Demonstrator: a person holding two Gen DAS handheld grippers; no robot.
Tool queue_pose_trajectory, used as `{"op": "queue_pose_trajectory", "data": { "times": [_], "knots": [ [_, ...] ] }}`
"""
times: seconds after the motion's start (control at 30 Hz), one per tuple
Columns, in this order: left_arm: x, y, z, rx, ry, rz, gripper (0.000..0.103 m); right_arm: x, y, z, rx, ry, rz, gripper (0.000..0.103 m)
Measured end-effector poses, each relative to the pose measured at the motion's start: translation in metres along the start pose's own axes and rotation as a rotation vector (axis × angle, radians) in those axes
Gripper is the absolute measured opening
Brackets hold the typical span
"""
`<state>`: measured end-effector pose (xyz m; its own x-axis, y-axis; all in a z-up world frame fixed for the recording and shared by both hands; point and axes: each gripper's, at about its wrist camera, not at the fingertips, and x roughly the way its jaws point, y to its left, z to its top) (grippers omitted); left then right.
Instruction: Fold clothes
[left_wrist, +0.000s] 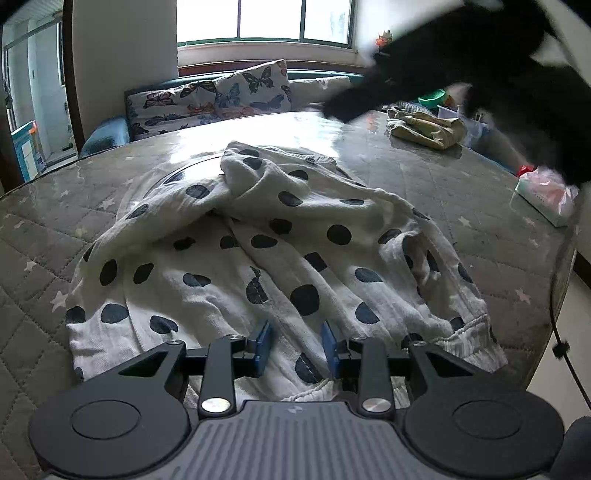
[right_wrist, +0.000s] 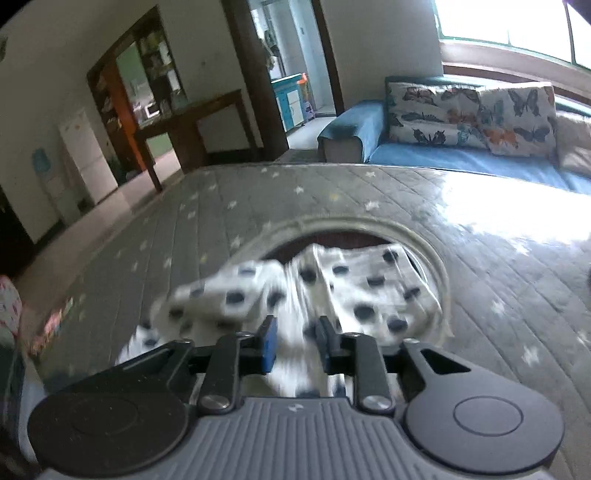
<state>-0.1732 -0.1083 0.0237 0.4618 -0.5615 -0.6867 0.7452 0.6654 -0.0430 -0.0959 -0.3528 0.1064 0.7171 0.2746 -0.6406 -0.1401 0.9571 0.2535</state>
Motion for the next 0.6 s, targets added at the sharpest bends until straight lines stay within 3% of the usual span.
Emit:
{"op": "queue_pose_trajectory", "data": {
  "times": [0.17,0.43,0.5,0.53,0.57,0.6],
  "knots": [
    [0.0,0.0,0.001,-0.008,-0.008,-0.01,0.036,0.051,0.0,0.034,0.015,0.018,-0.017,0.034],
    [-0.001,0.001,0.0,-0.013,-0.022,-0.022,0.038,0.122,-0.01,0.049,0.113,0.09,0.002,0.035],
    [-0.001,0.0,0.001,-0.009,-0.022,-0.022,0.039,0.131,-0.014,0.047,0.124,0.115,0.014,0.03],
    [-0.001,0.0,0.001,-0.009,-0.023,-0.023,0.039,0.132,-0.017,0.045,0.131,0.123,0.019,0.016],
    [-0.001,0.001,0.001,-0.009,-0.024,-0.024,0.039,0.133,-0.019,0.043,0.138,0.131,0.024,0.007],
    [-0.001,0.001,0.0,-0.009,-0.025,-0.024,0.039,0.131,-0.02,0.041,0.139,0.128,0.022,0.007]
  ]
}}
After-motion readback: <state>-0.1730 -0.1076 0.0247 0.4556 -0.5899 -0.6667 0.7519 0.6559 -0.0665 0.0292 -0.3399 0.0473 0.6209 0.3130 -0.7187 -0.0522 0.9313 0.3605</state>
